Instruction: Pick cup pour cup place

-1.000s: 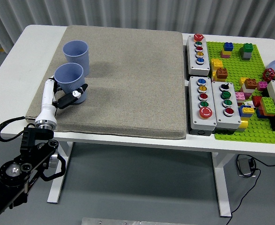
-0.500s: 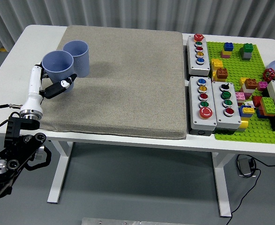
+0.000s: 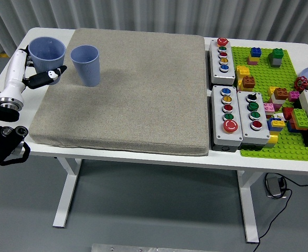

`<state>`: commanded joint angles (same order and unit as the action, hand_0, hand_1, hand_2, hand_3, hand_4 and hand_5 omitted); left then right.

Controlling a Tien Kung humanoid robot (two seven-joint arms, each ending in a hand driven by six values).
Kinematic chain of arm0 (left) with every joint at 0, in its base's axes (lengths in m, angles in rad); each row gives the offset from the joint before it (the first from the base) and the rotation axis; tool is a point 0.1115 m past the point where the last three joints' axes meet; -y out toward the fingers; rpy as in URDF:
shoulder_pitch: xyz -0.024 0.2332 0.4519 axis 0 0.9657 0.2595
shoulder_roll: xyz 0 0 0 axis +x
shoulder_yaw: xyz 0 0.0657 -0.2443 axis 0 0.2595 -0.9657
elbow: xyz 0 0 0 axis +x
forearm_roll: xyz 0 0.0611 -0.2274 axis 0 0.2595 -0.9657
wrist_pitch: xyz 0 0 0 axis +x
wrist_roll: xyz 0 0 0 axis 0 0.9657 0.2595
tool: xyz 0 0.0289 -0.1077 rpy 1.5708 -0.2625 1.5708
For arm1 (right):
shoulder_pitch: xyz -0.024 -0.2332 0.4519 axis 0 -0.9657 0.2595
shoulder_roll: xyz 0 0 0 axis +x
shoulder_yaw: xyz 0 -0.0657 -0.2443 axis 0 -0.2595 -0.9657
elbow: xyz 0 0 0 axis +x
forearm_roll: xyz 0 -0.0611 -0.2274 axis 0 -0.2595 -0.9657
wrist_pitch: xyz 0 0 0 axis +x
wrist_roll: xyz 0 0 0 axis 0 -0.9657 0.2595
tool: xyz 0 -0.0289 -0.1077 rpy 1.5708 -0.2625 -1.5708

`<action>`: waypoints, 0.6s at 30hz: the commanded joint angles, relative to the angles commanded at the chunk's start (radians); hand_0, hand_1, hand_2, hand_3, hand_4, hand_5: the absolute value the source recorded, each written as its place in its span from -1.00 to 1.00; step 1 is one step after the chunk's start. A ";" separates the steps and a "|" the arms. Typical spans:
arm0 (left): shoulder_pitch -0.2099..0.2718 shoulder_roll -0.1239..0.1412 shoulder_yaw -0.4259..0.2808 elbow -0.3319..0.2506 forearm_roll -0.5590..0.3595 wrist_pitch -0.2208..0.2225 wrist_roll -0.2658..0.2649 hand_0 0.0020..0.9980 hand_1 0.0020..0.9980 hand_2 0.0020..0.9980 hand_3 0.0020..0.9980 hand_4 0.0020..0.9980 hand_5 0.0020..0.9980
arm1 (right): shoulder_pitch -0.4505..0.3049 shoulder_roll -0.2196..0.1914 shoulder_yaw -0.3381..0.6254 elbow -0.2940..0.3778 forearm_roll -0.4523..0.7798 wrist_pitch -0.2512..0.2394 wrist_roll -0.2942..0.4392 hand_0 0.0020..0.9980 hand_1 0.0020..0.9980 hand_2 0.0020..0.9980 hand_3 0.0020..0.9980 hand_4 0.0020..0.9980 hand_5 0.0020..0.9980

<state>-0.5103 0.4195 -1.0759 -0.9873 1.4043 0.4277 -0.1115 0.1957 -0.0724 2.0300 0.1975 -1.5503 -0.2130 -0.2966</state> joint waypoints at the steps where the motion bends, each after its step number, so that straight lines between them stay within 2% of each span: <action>1: -0.019 0.008 0.006 0.013 0.006 -0.007 0.006 -0.04 -0.01 0.00 0.07 0.55 -0.77 | 0.001 0.000 -0.002 0.000 0.002 0.000 0.000 0.35 0.21 0.17 0.18 -1.00 -0.68; 10: -0.106 0.045 0.061 0.049 0.044 -0.033 0.023 -0.03 0.00 0.01 0.09 0.52 -0.81 | 0.009 -0.004 -0.008 -0.001 0.012 -0.002 0.001 0.35 0.21 0.17 0.18 -1.00 -0.70; 18: -0.129 0.042 0.076 0.061 0.038 -0.035 0.020 -0.04 0.01 0.02 0.09 0.49 -0.86 | 0.015 -0.004 -0.012 -0.001 0.019 -0.004 0.000 0.35 0.21 0.17 0.18 -1.00 -0.71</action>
<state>-0.6390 0.4618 -0.9996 -0.9263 1.4427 0.3930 -0.0911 0.2111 -0.0766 2.0178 0.1964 -1.5312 -0.2172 -0.2968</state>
